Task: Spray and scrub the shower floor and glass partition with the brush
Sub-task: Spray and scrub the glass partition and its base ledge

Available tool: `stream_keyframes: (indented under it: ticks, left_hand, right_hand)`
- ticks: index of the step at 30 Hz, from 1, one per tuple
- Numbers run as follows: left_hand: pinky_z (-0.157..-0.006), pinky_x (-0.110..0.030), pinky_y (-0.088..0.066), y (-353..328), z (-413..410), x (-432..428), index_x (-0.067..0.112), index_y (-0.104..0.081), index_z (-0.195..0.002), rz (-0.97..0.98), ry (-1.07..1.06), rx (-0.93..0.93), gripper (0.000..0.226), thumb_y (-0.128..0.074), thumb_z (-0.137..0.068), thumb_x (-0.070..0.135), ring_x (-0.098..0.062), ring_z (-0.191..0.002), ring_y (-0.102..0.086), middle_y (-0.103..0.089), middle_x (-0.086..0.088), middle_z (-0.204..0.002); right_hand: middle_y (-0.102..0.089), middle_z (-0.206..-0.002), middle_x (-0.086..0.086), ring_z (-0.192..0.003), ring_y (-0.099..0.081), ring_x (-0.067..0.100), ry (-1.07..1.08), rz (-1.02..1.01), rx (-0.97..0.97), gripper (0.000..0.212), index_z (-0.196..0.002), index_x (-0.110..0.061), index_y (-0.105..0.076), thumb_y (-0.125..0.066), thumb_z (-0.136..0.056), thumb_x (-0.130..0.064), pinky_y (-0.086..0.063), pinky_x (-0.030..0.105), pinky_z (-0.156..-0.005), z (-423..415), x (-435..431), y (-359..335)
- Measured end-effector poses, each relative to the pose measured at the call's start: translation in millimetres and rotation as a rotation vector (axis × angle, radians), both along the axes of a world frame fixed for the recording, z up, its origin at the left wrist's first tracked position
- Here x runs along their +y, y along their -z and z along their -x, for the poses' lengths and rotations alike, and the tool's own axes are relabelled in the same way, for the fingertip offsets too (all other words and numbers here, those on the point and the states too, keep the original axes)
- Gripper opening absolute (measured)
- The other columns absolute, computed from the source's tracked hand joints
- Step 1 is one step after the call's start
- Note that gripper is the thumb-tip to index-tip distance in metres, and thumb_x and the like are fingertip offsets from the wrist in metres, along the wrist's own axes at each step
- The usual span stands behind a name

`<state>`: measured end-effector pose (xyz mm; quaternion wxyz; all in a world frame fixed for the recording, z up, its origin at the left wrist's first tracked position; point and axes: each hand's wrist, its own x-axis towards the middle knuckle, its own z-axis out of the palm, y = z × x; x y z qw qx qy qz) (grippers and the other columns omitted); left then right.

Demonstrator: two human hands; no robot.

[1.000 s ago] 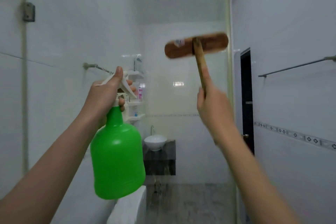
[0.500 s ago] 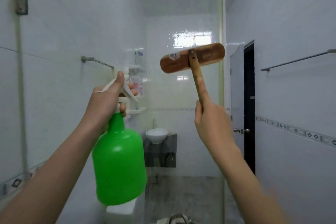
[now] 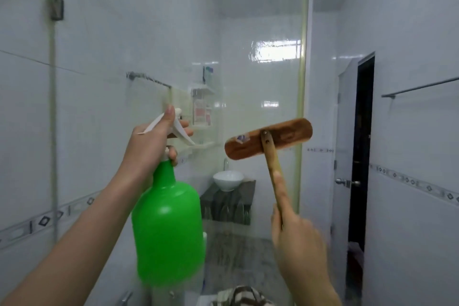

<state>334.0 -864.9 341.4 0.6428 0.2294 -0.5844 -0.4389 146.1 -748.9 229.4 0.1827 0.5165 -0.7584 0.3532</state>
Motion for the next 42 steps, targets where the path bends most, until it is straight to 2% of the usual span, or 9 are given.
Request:
stream_keyframes:
  ticks: [4, 6, 9, 13, 19, 25, 32, 38, 42]
  left_hand:
    - [-0.04, -0.021, -0.043, -2.3, -2.5, 12.4, 0.01, -0.075, -0.106, -0.004, -0.045, -0.028, 0.045, -0.054, -0.099, 0.049, -0.008, -0.036, -0.042, -0.079, -0.009, -0.096]
    - [-0.04, -0.02, -0.043, -6.8, -4.0, 15.6, 0.01, -0.074, -0.108, -0.005, -0.054, -0.028, 0.045, -0.055, -0.099, 0.05, -0.008, -0.035, -0.042, -0.079, -0.01, -0.096]
    - [-0.04, -0.019, -0.042, -14.6, -8.0, 15.5, 0.016, -0.074, -0.104, 0.011, -0.044, -0.014, 0.04, -0.055, -0.099, 0.051, -0.008, -0.036, -0.042, -0.079, -0.008, -0.092]
    - [-0.041, -0.02, -0.043, -23.6, -14.6, 9.2, 0.014, -0.075, -0.1, 0.031, -0.033, -0.003, 0.043, -0.055, -0.098, 0.052, -0.009, -0.038, -0.042, -0.08, -0.005, -0.087]
    - [-0.04, -0.02, -0.043, -38.2, -20.9, -6.9, 0.009, -0.074, -0.099, 0.032, 0.01, 0.005, 0.045, -0.055, -0.098, 0.051, -0.009, -0.037, -0.043, -0.08, -0.007, -0.089]
    - [-0.038, -0.02, -0.041, -45.4, -40.8, -33.6, 0.009, -0.075, -0.095, 0.094, 0.087, -0.007, 0.048, -0.054, -0.097, 0.052, -0.008, -0.035, -0.04, -0.08, -0.006, -0.087]
    - [-0.037, -0.017, -0.04, -70.4, -60.5, -67.6, 0.006, -0.075, -0.096, 0.114, 0.142, -0.022, 0.05, -0.055, -0.096, 0.052, -0.007, -0.034, -0.04, -0.08, -0.009, -0.088]
    - [-0.037, -0.018, -0.041, -77.3, -83.1, -93.8, 0.008, -0.076, -0.094, 0.142, 0.174, 0.005, 0.052, -0.054, -0.095, 0.055, -0.008, -0.034, -0.041, -0.08, -0.007, -0.091]
    - [-0.037, -0.017, -0.041, -77.7, -87.1, -102.8, 0.005, -0.075, -0.095, 0.118, 0.227, -0.022, 0.052, -0.055, -0.095, 0.053, -0.007, -0.033, -0.04, -0.08, -0.01, -0.089]
  right_hand:
    - [-0.044, -0.056, 0.0, -0.046, -0.041, 0.012, -0.033, 0.265, 0.141, 0.075, -0.15, -0.041, 0.014, -0.038, -0.101, -0.018, -0.026, 0.023, -0.041, 13.1, -28.8, -87.8]
    - [-0.045, -0.058, 0.001, -0.048, -0.042, 0.014, -0.027, 0.327, 0.161, 0.069, -0.152, -0.038, 0.005, -0.037, -0.102, -0.018, -0.028, 0.026, -0.042, 23.4, -38.7, -133.3]
    - [-0.048, -0.057, 0.004, -0.047, -0.045, 0.016, -0.027, 0.277, 0.114, 0.071, -0.15, -0.042, 0.01, -0.037, -0.102, -0.02, -0.037, 0.029, -0.042, 31.0, -24.2, -110.2]
    - [-0.045, -0.056, 0.0, -0.045, -0.04, 0.012, 0.0, 0.16, 0.121, 0.07, -0.149, -0.041, 0.017, -0.035, -0.103, -0.025, -0.025, 0.022, -0.041, 19.2, -3.7, -56.6]
    - [-0.045, -0.063, 0.004, -0.052, -0.045, 0.017, -0.006, 0.452, 0.189, 0.065, -0.153, -0.036, -0.003, -0.036, -0.101, -0.015, -0.032, 0.029, -0.047, 16.8, -57.7, -206.8]
    - [-0.053, -0.063, 0.008, -0.055, -0.053, 0.021, -0.056, 0.382, 0.041, 0.067, -0.151, -0.043, 0.002, -0.038, -0.102, -0.021, -0.05, 0.037, -0.051, -2.3, -34.0, -115.9]
    - [-0.056, -0.092, 0.012, -0.077, -0.059, 0.032, 0.041, 0.641, 0.147, 0.066, -0.151, -0.04, -0.014, -0.037, -0.096, -0.013, -0.056, 0.048, -0.071, 9.3, -64.4, -308.2]
    - [-0.053, -0.063, 0.009, -0.054, -0.051, 0.019, 0.053, 0.503, 0.052, 0.065, -0.153, -0.04, -0.004, -0.038, -0.102, -0.019, -0.034, 0.024, -0.043, -30.0, -67.5, -166.7]
    - [-0.049, -0.066, 0.006, -0.055, -0.048, 0.016, 0.115, 0.536, 0.169, 0.063, -0.154, -0.034, -0.009, -0.038, -0.101, -0.015, -0.048, 0.035, -0.053, -32.9, -83.0, -218.7]
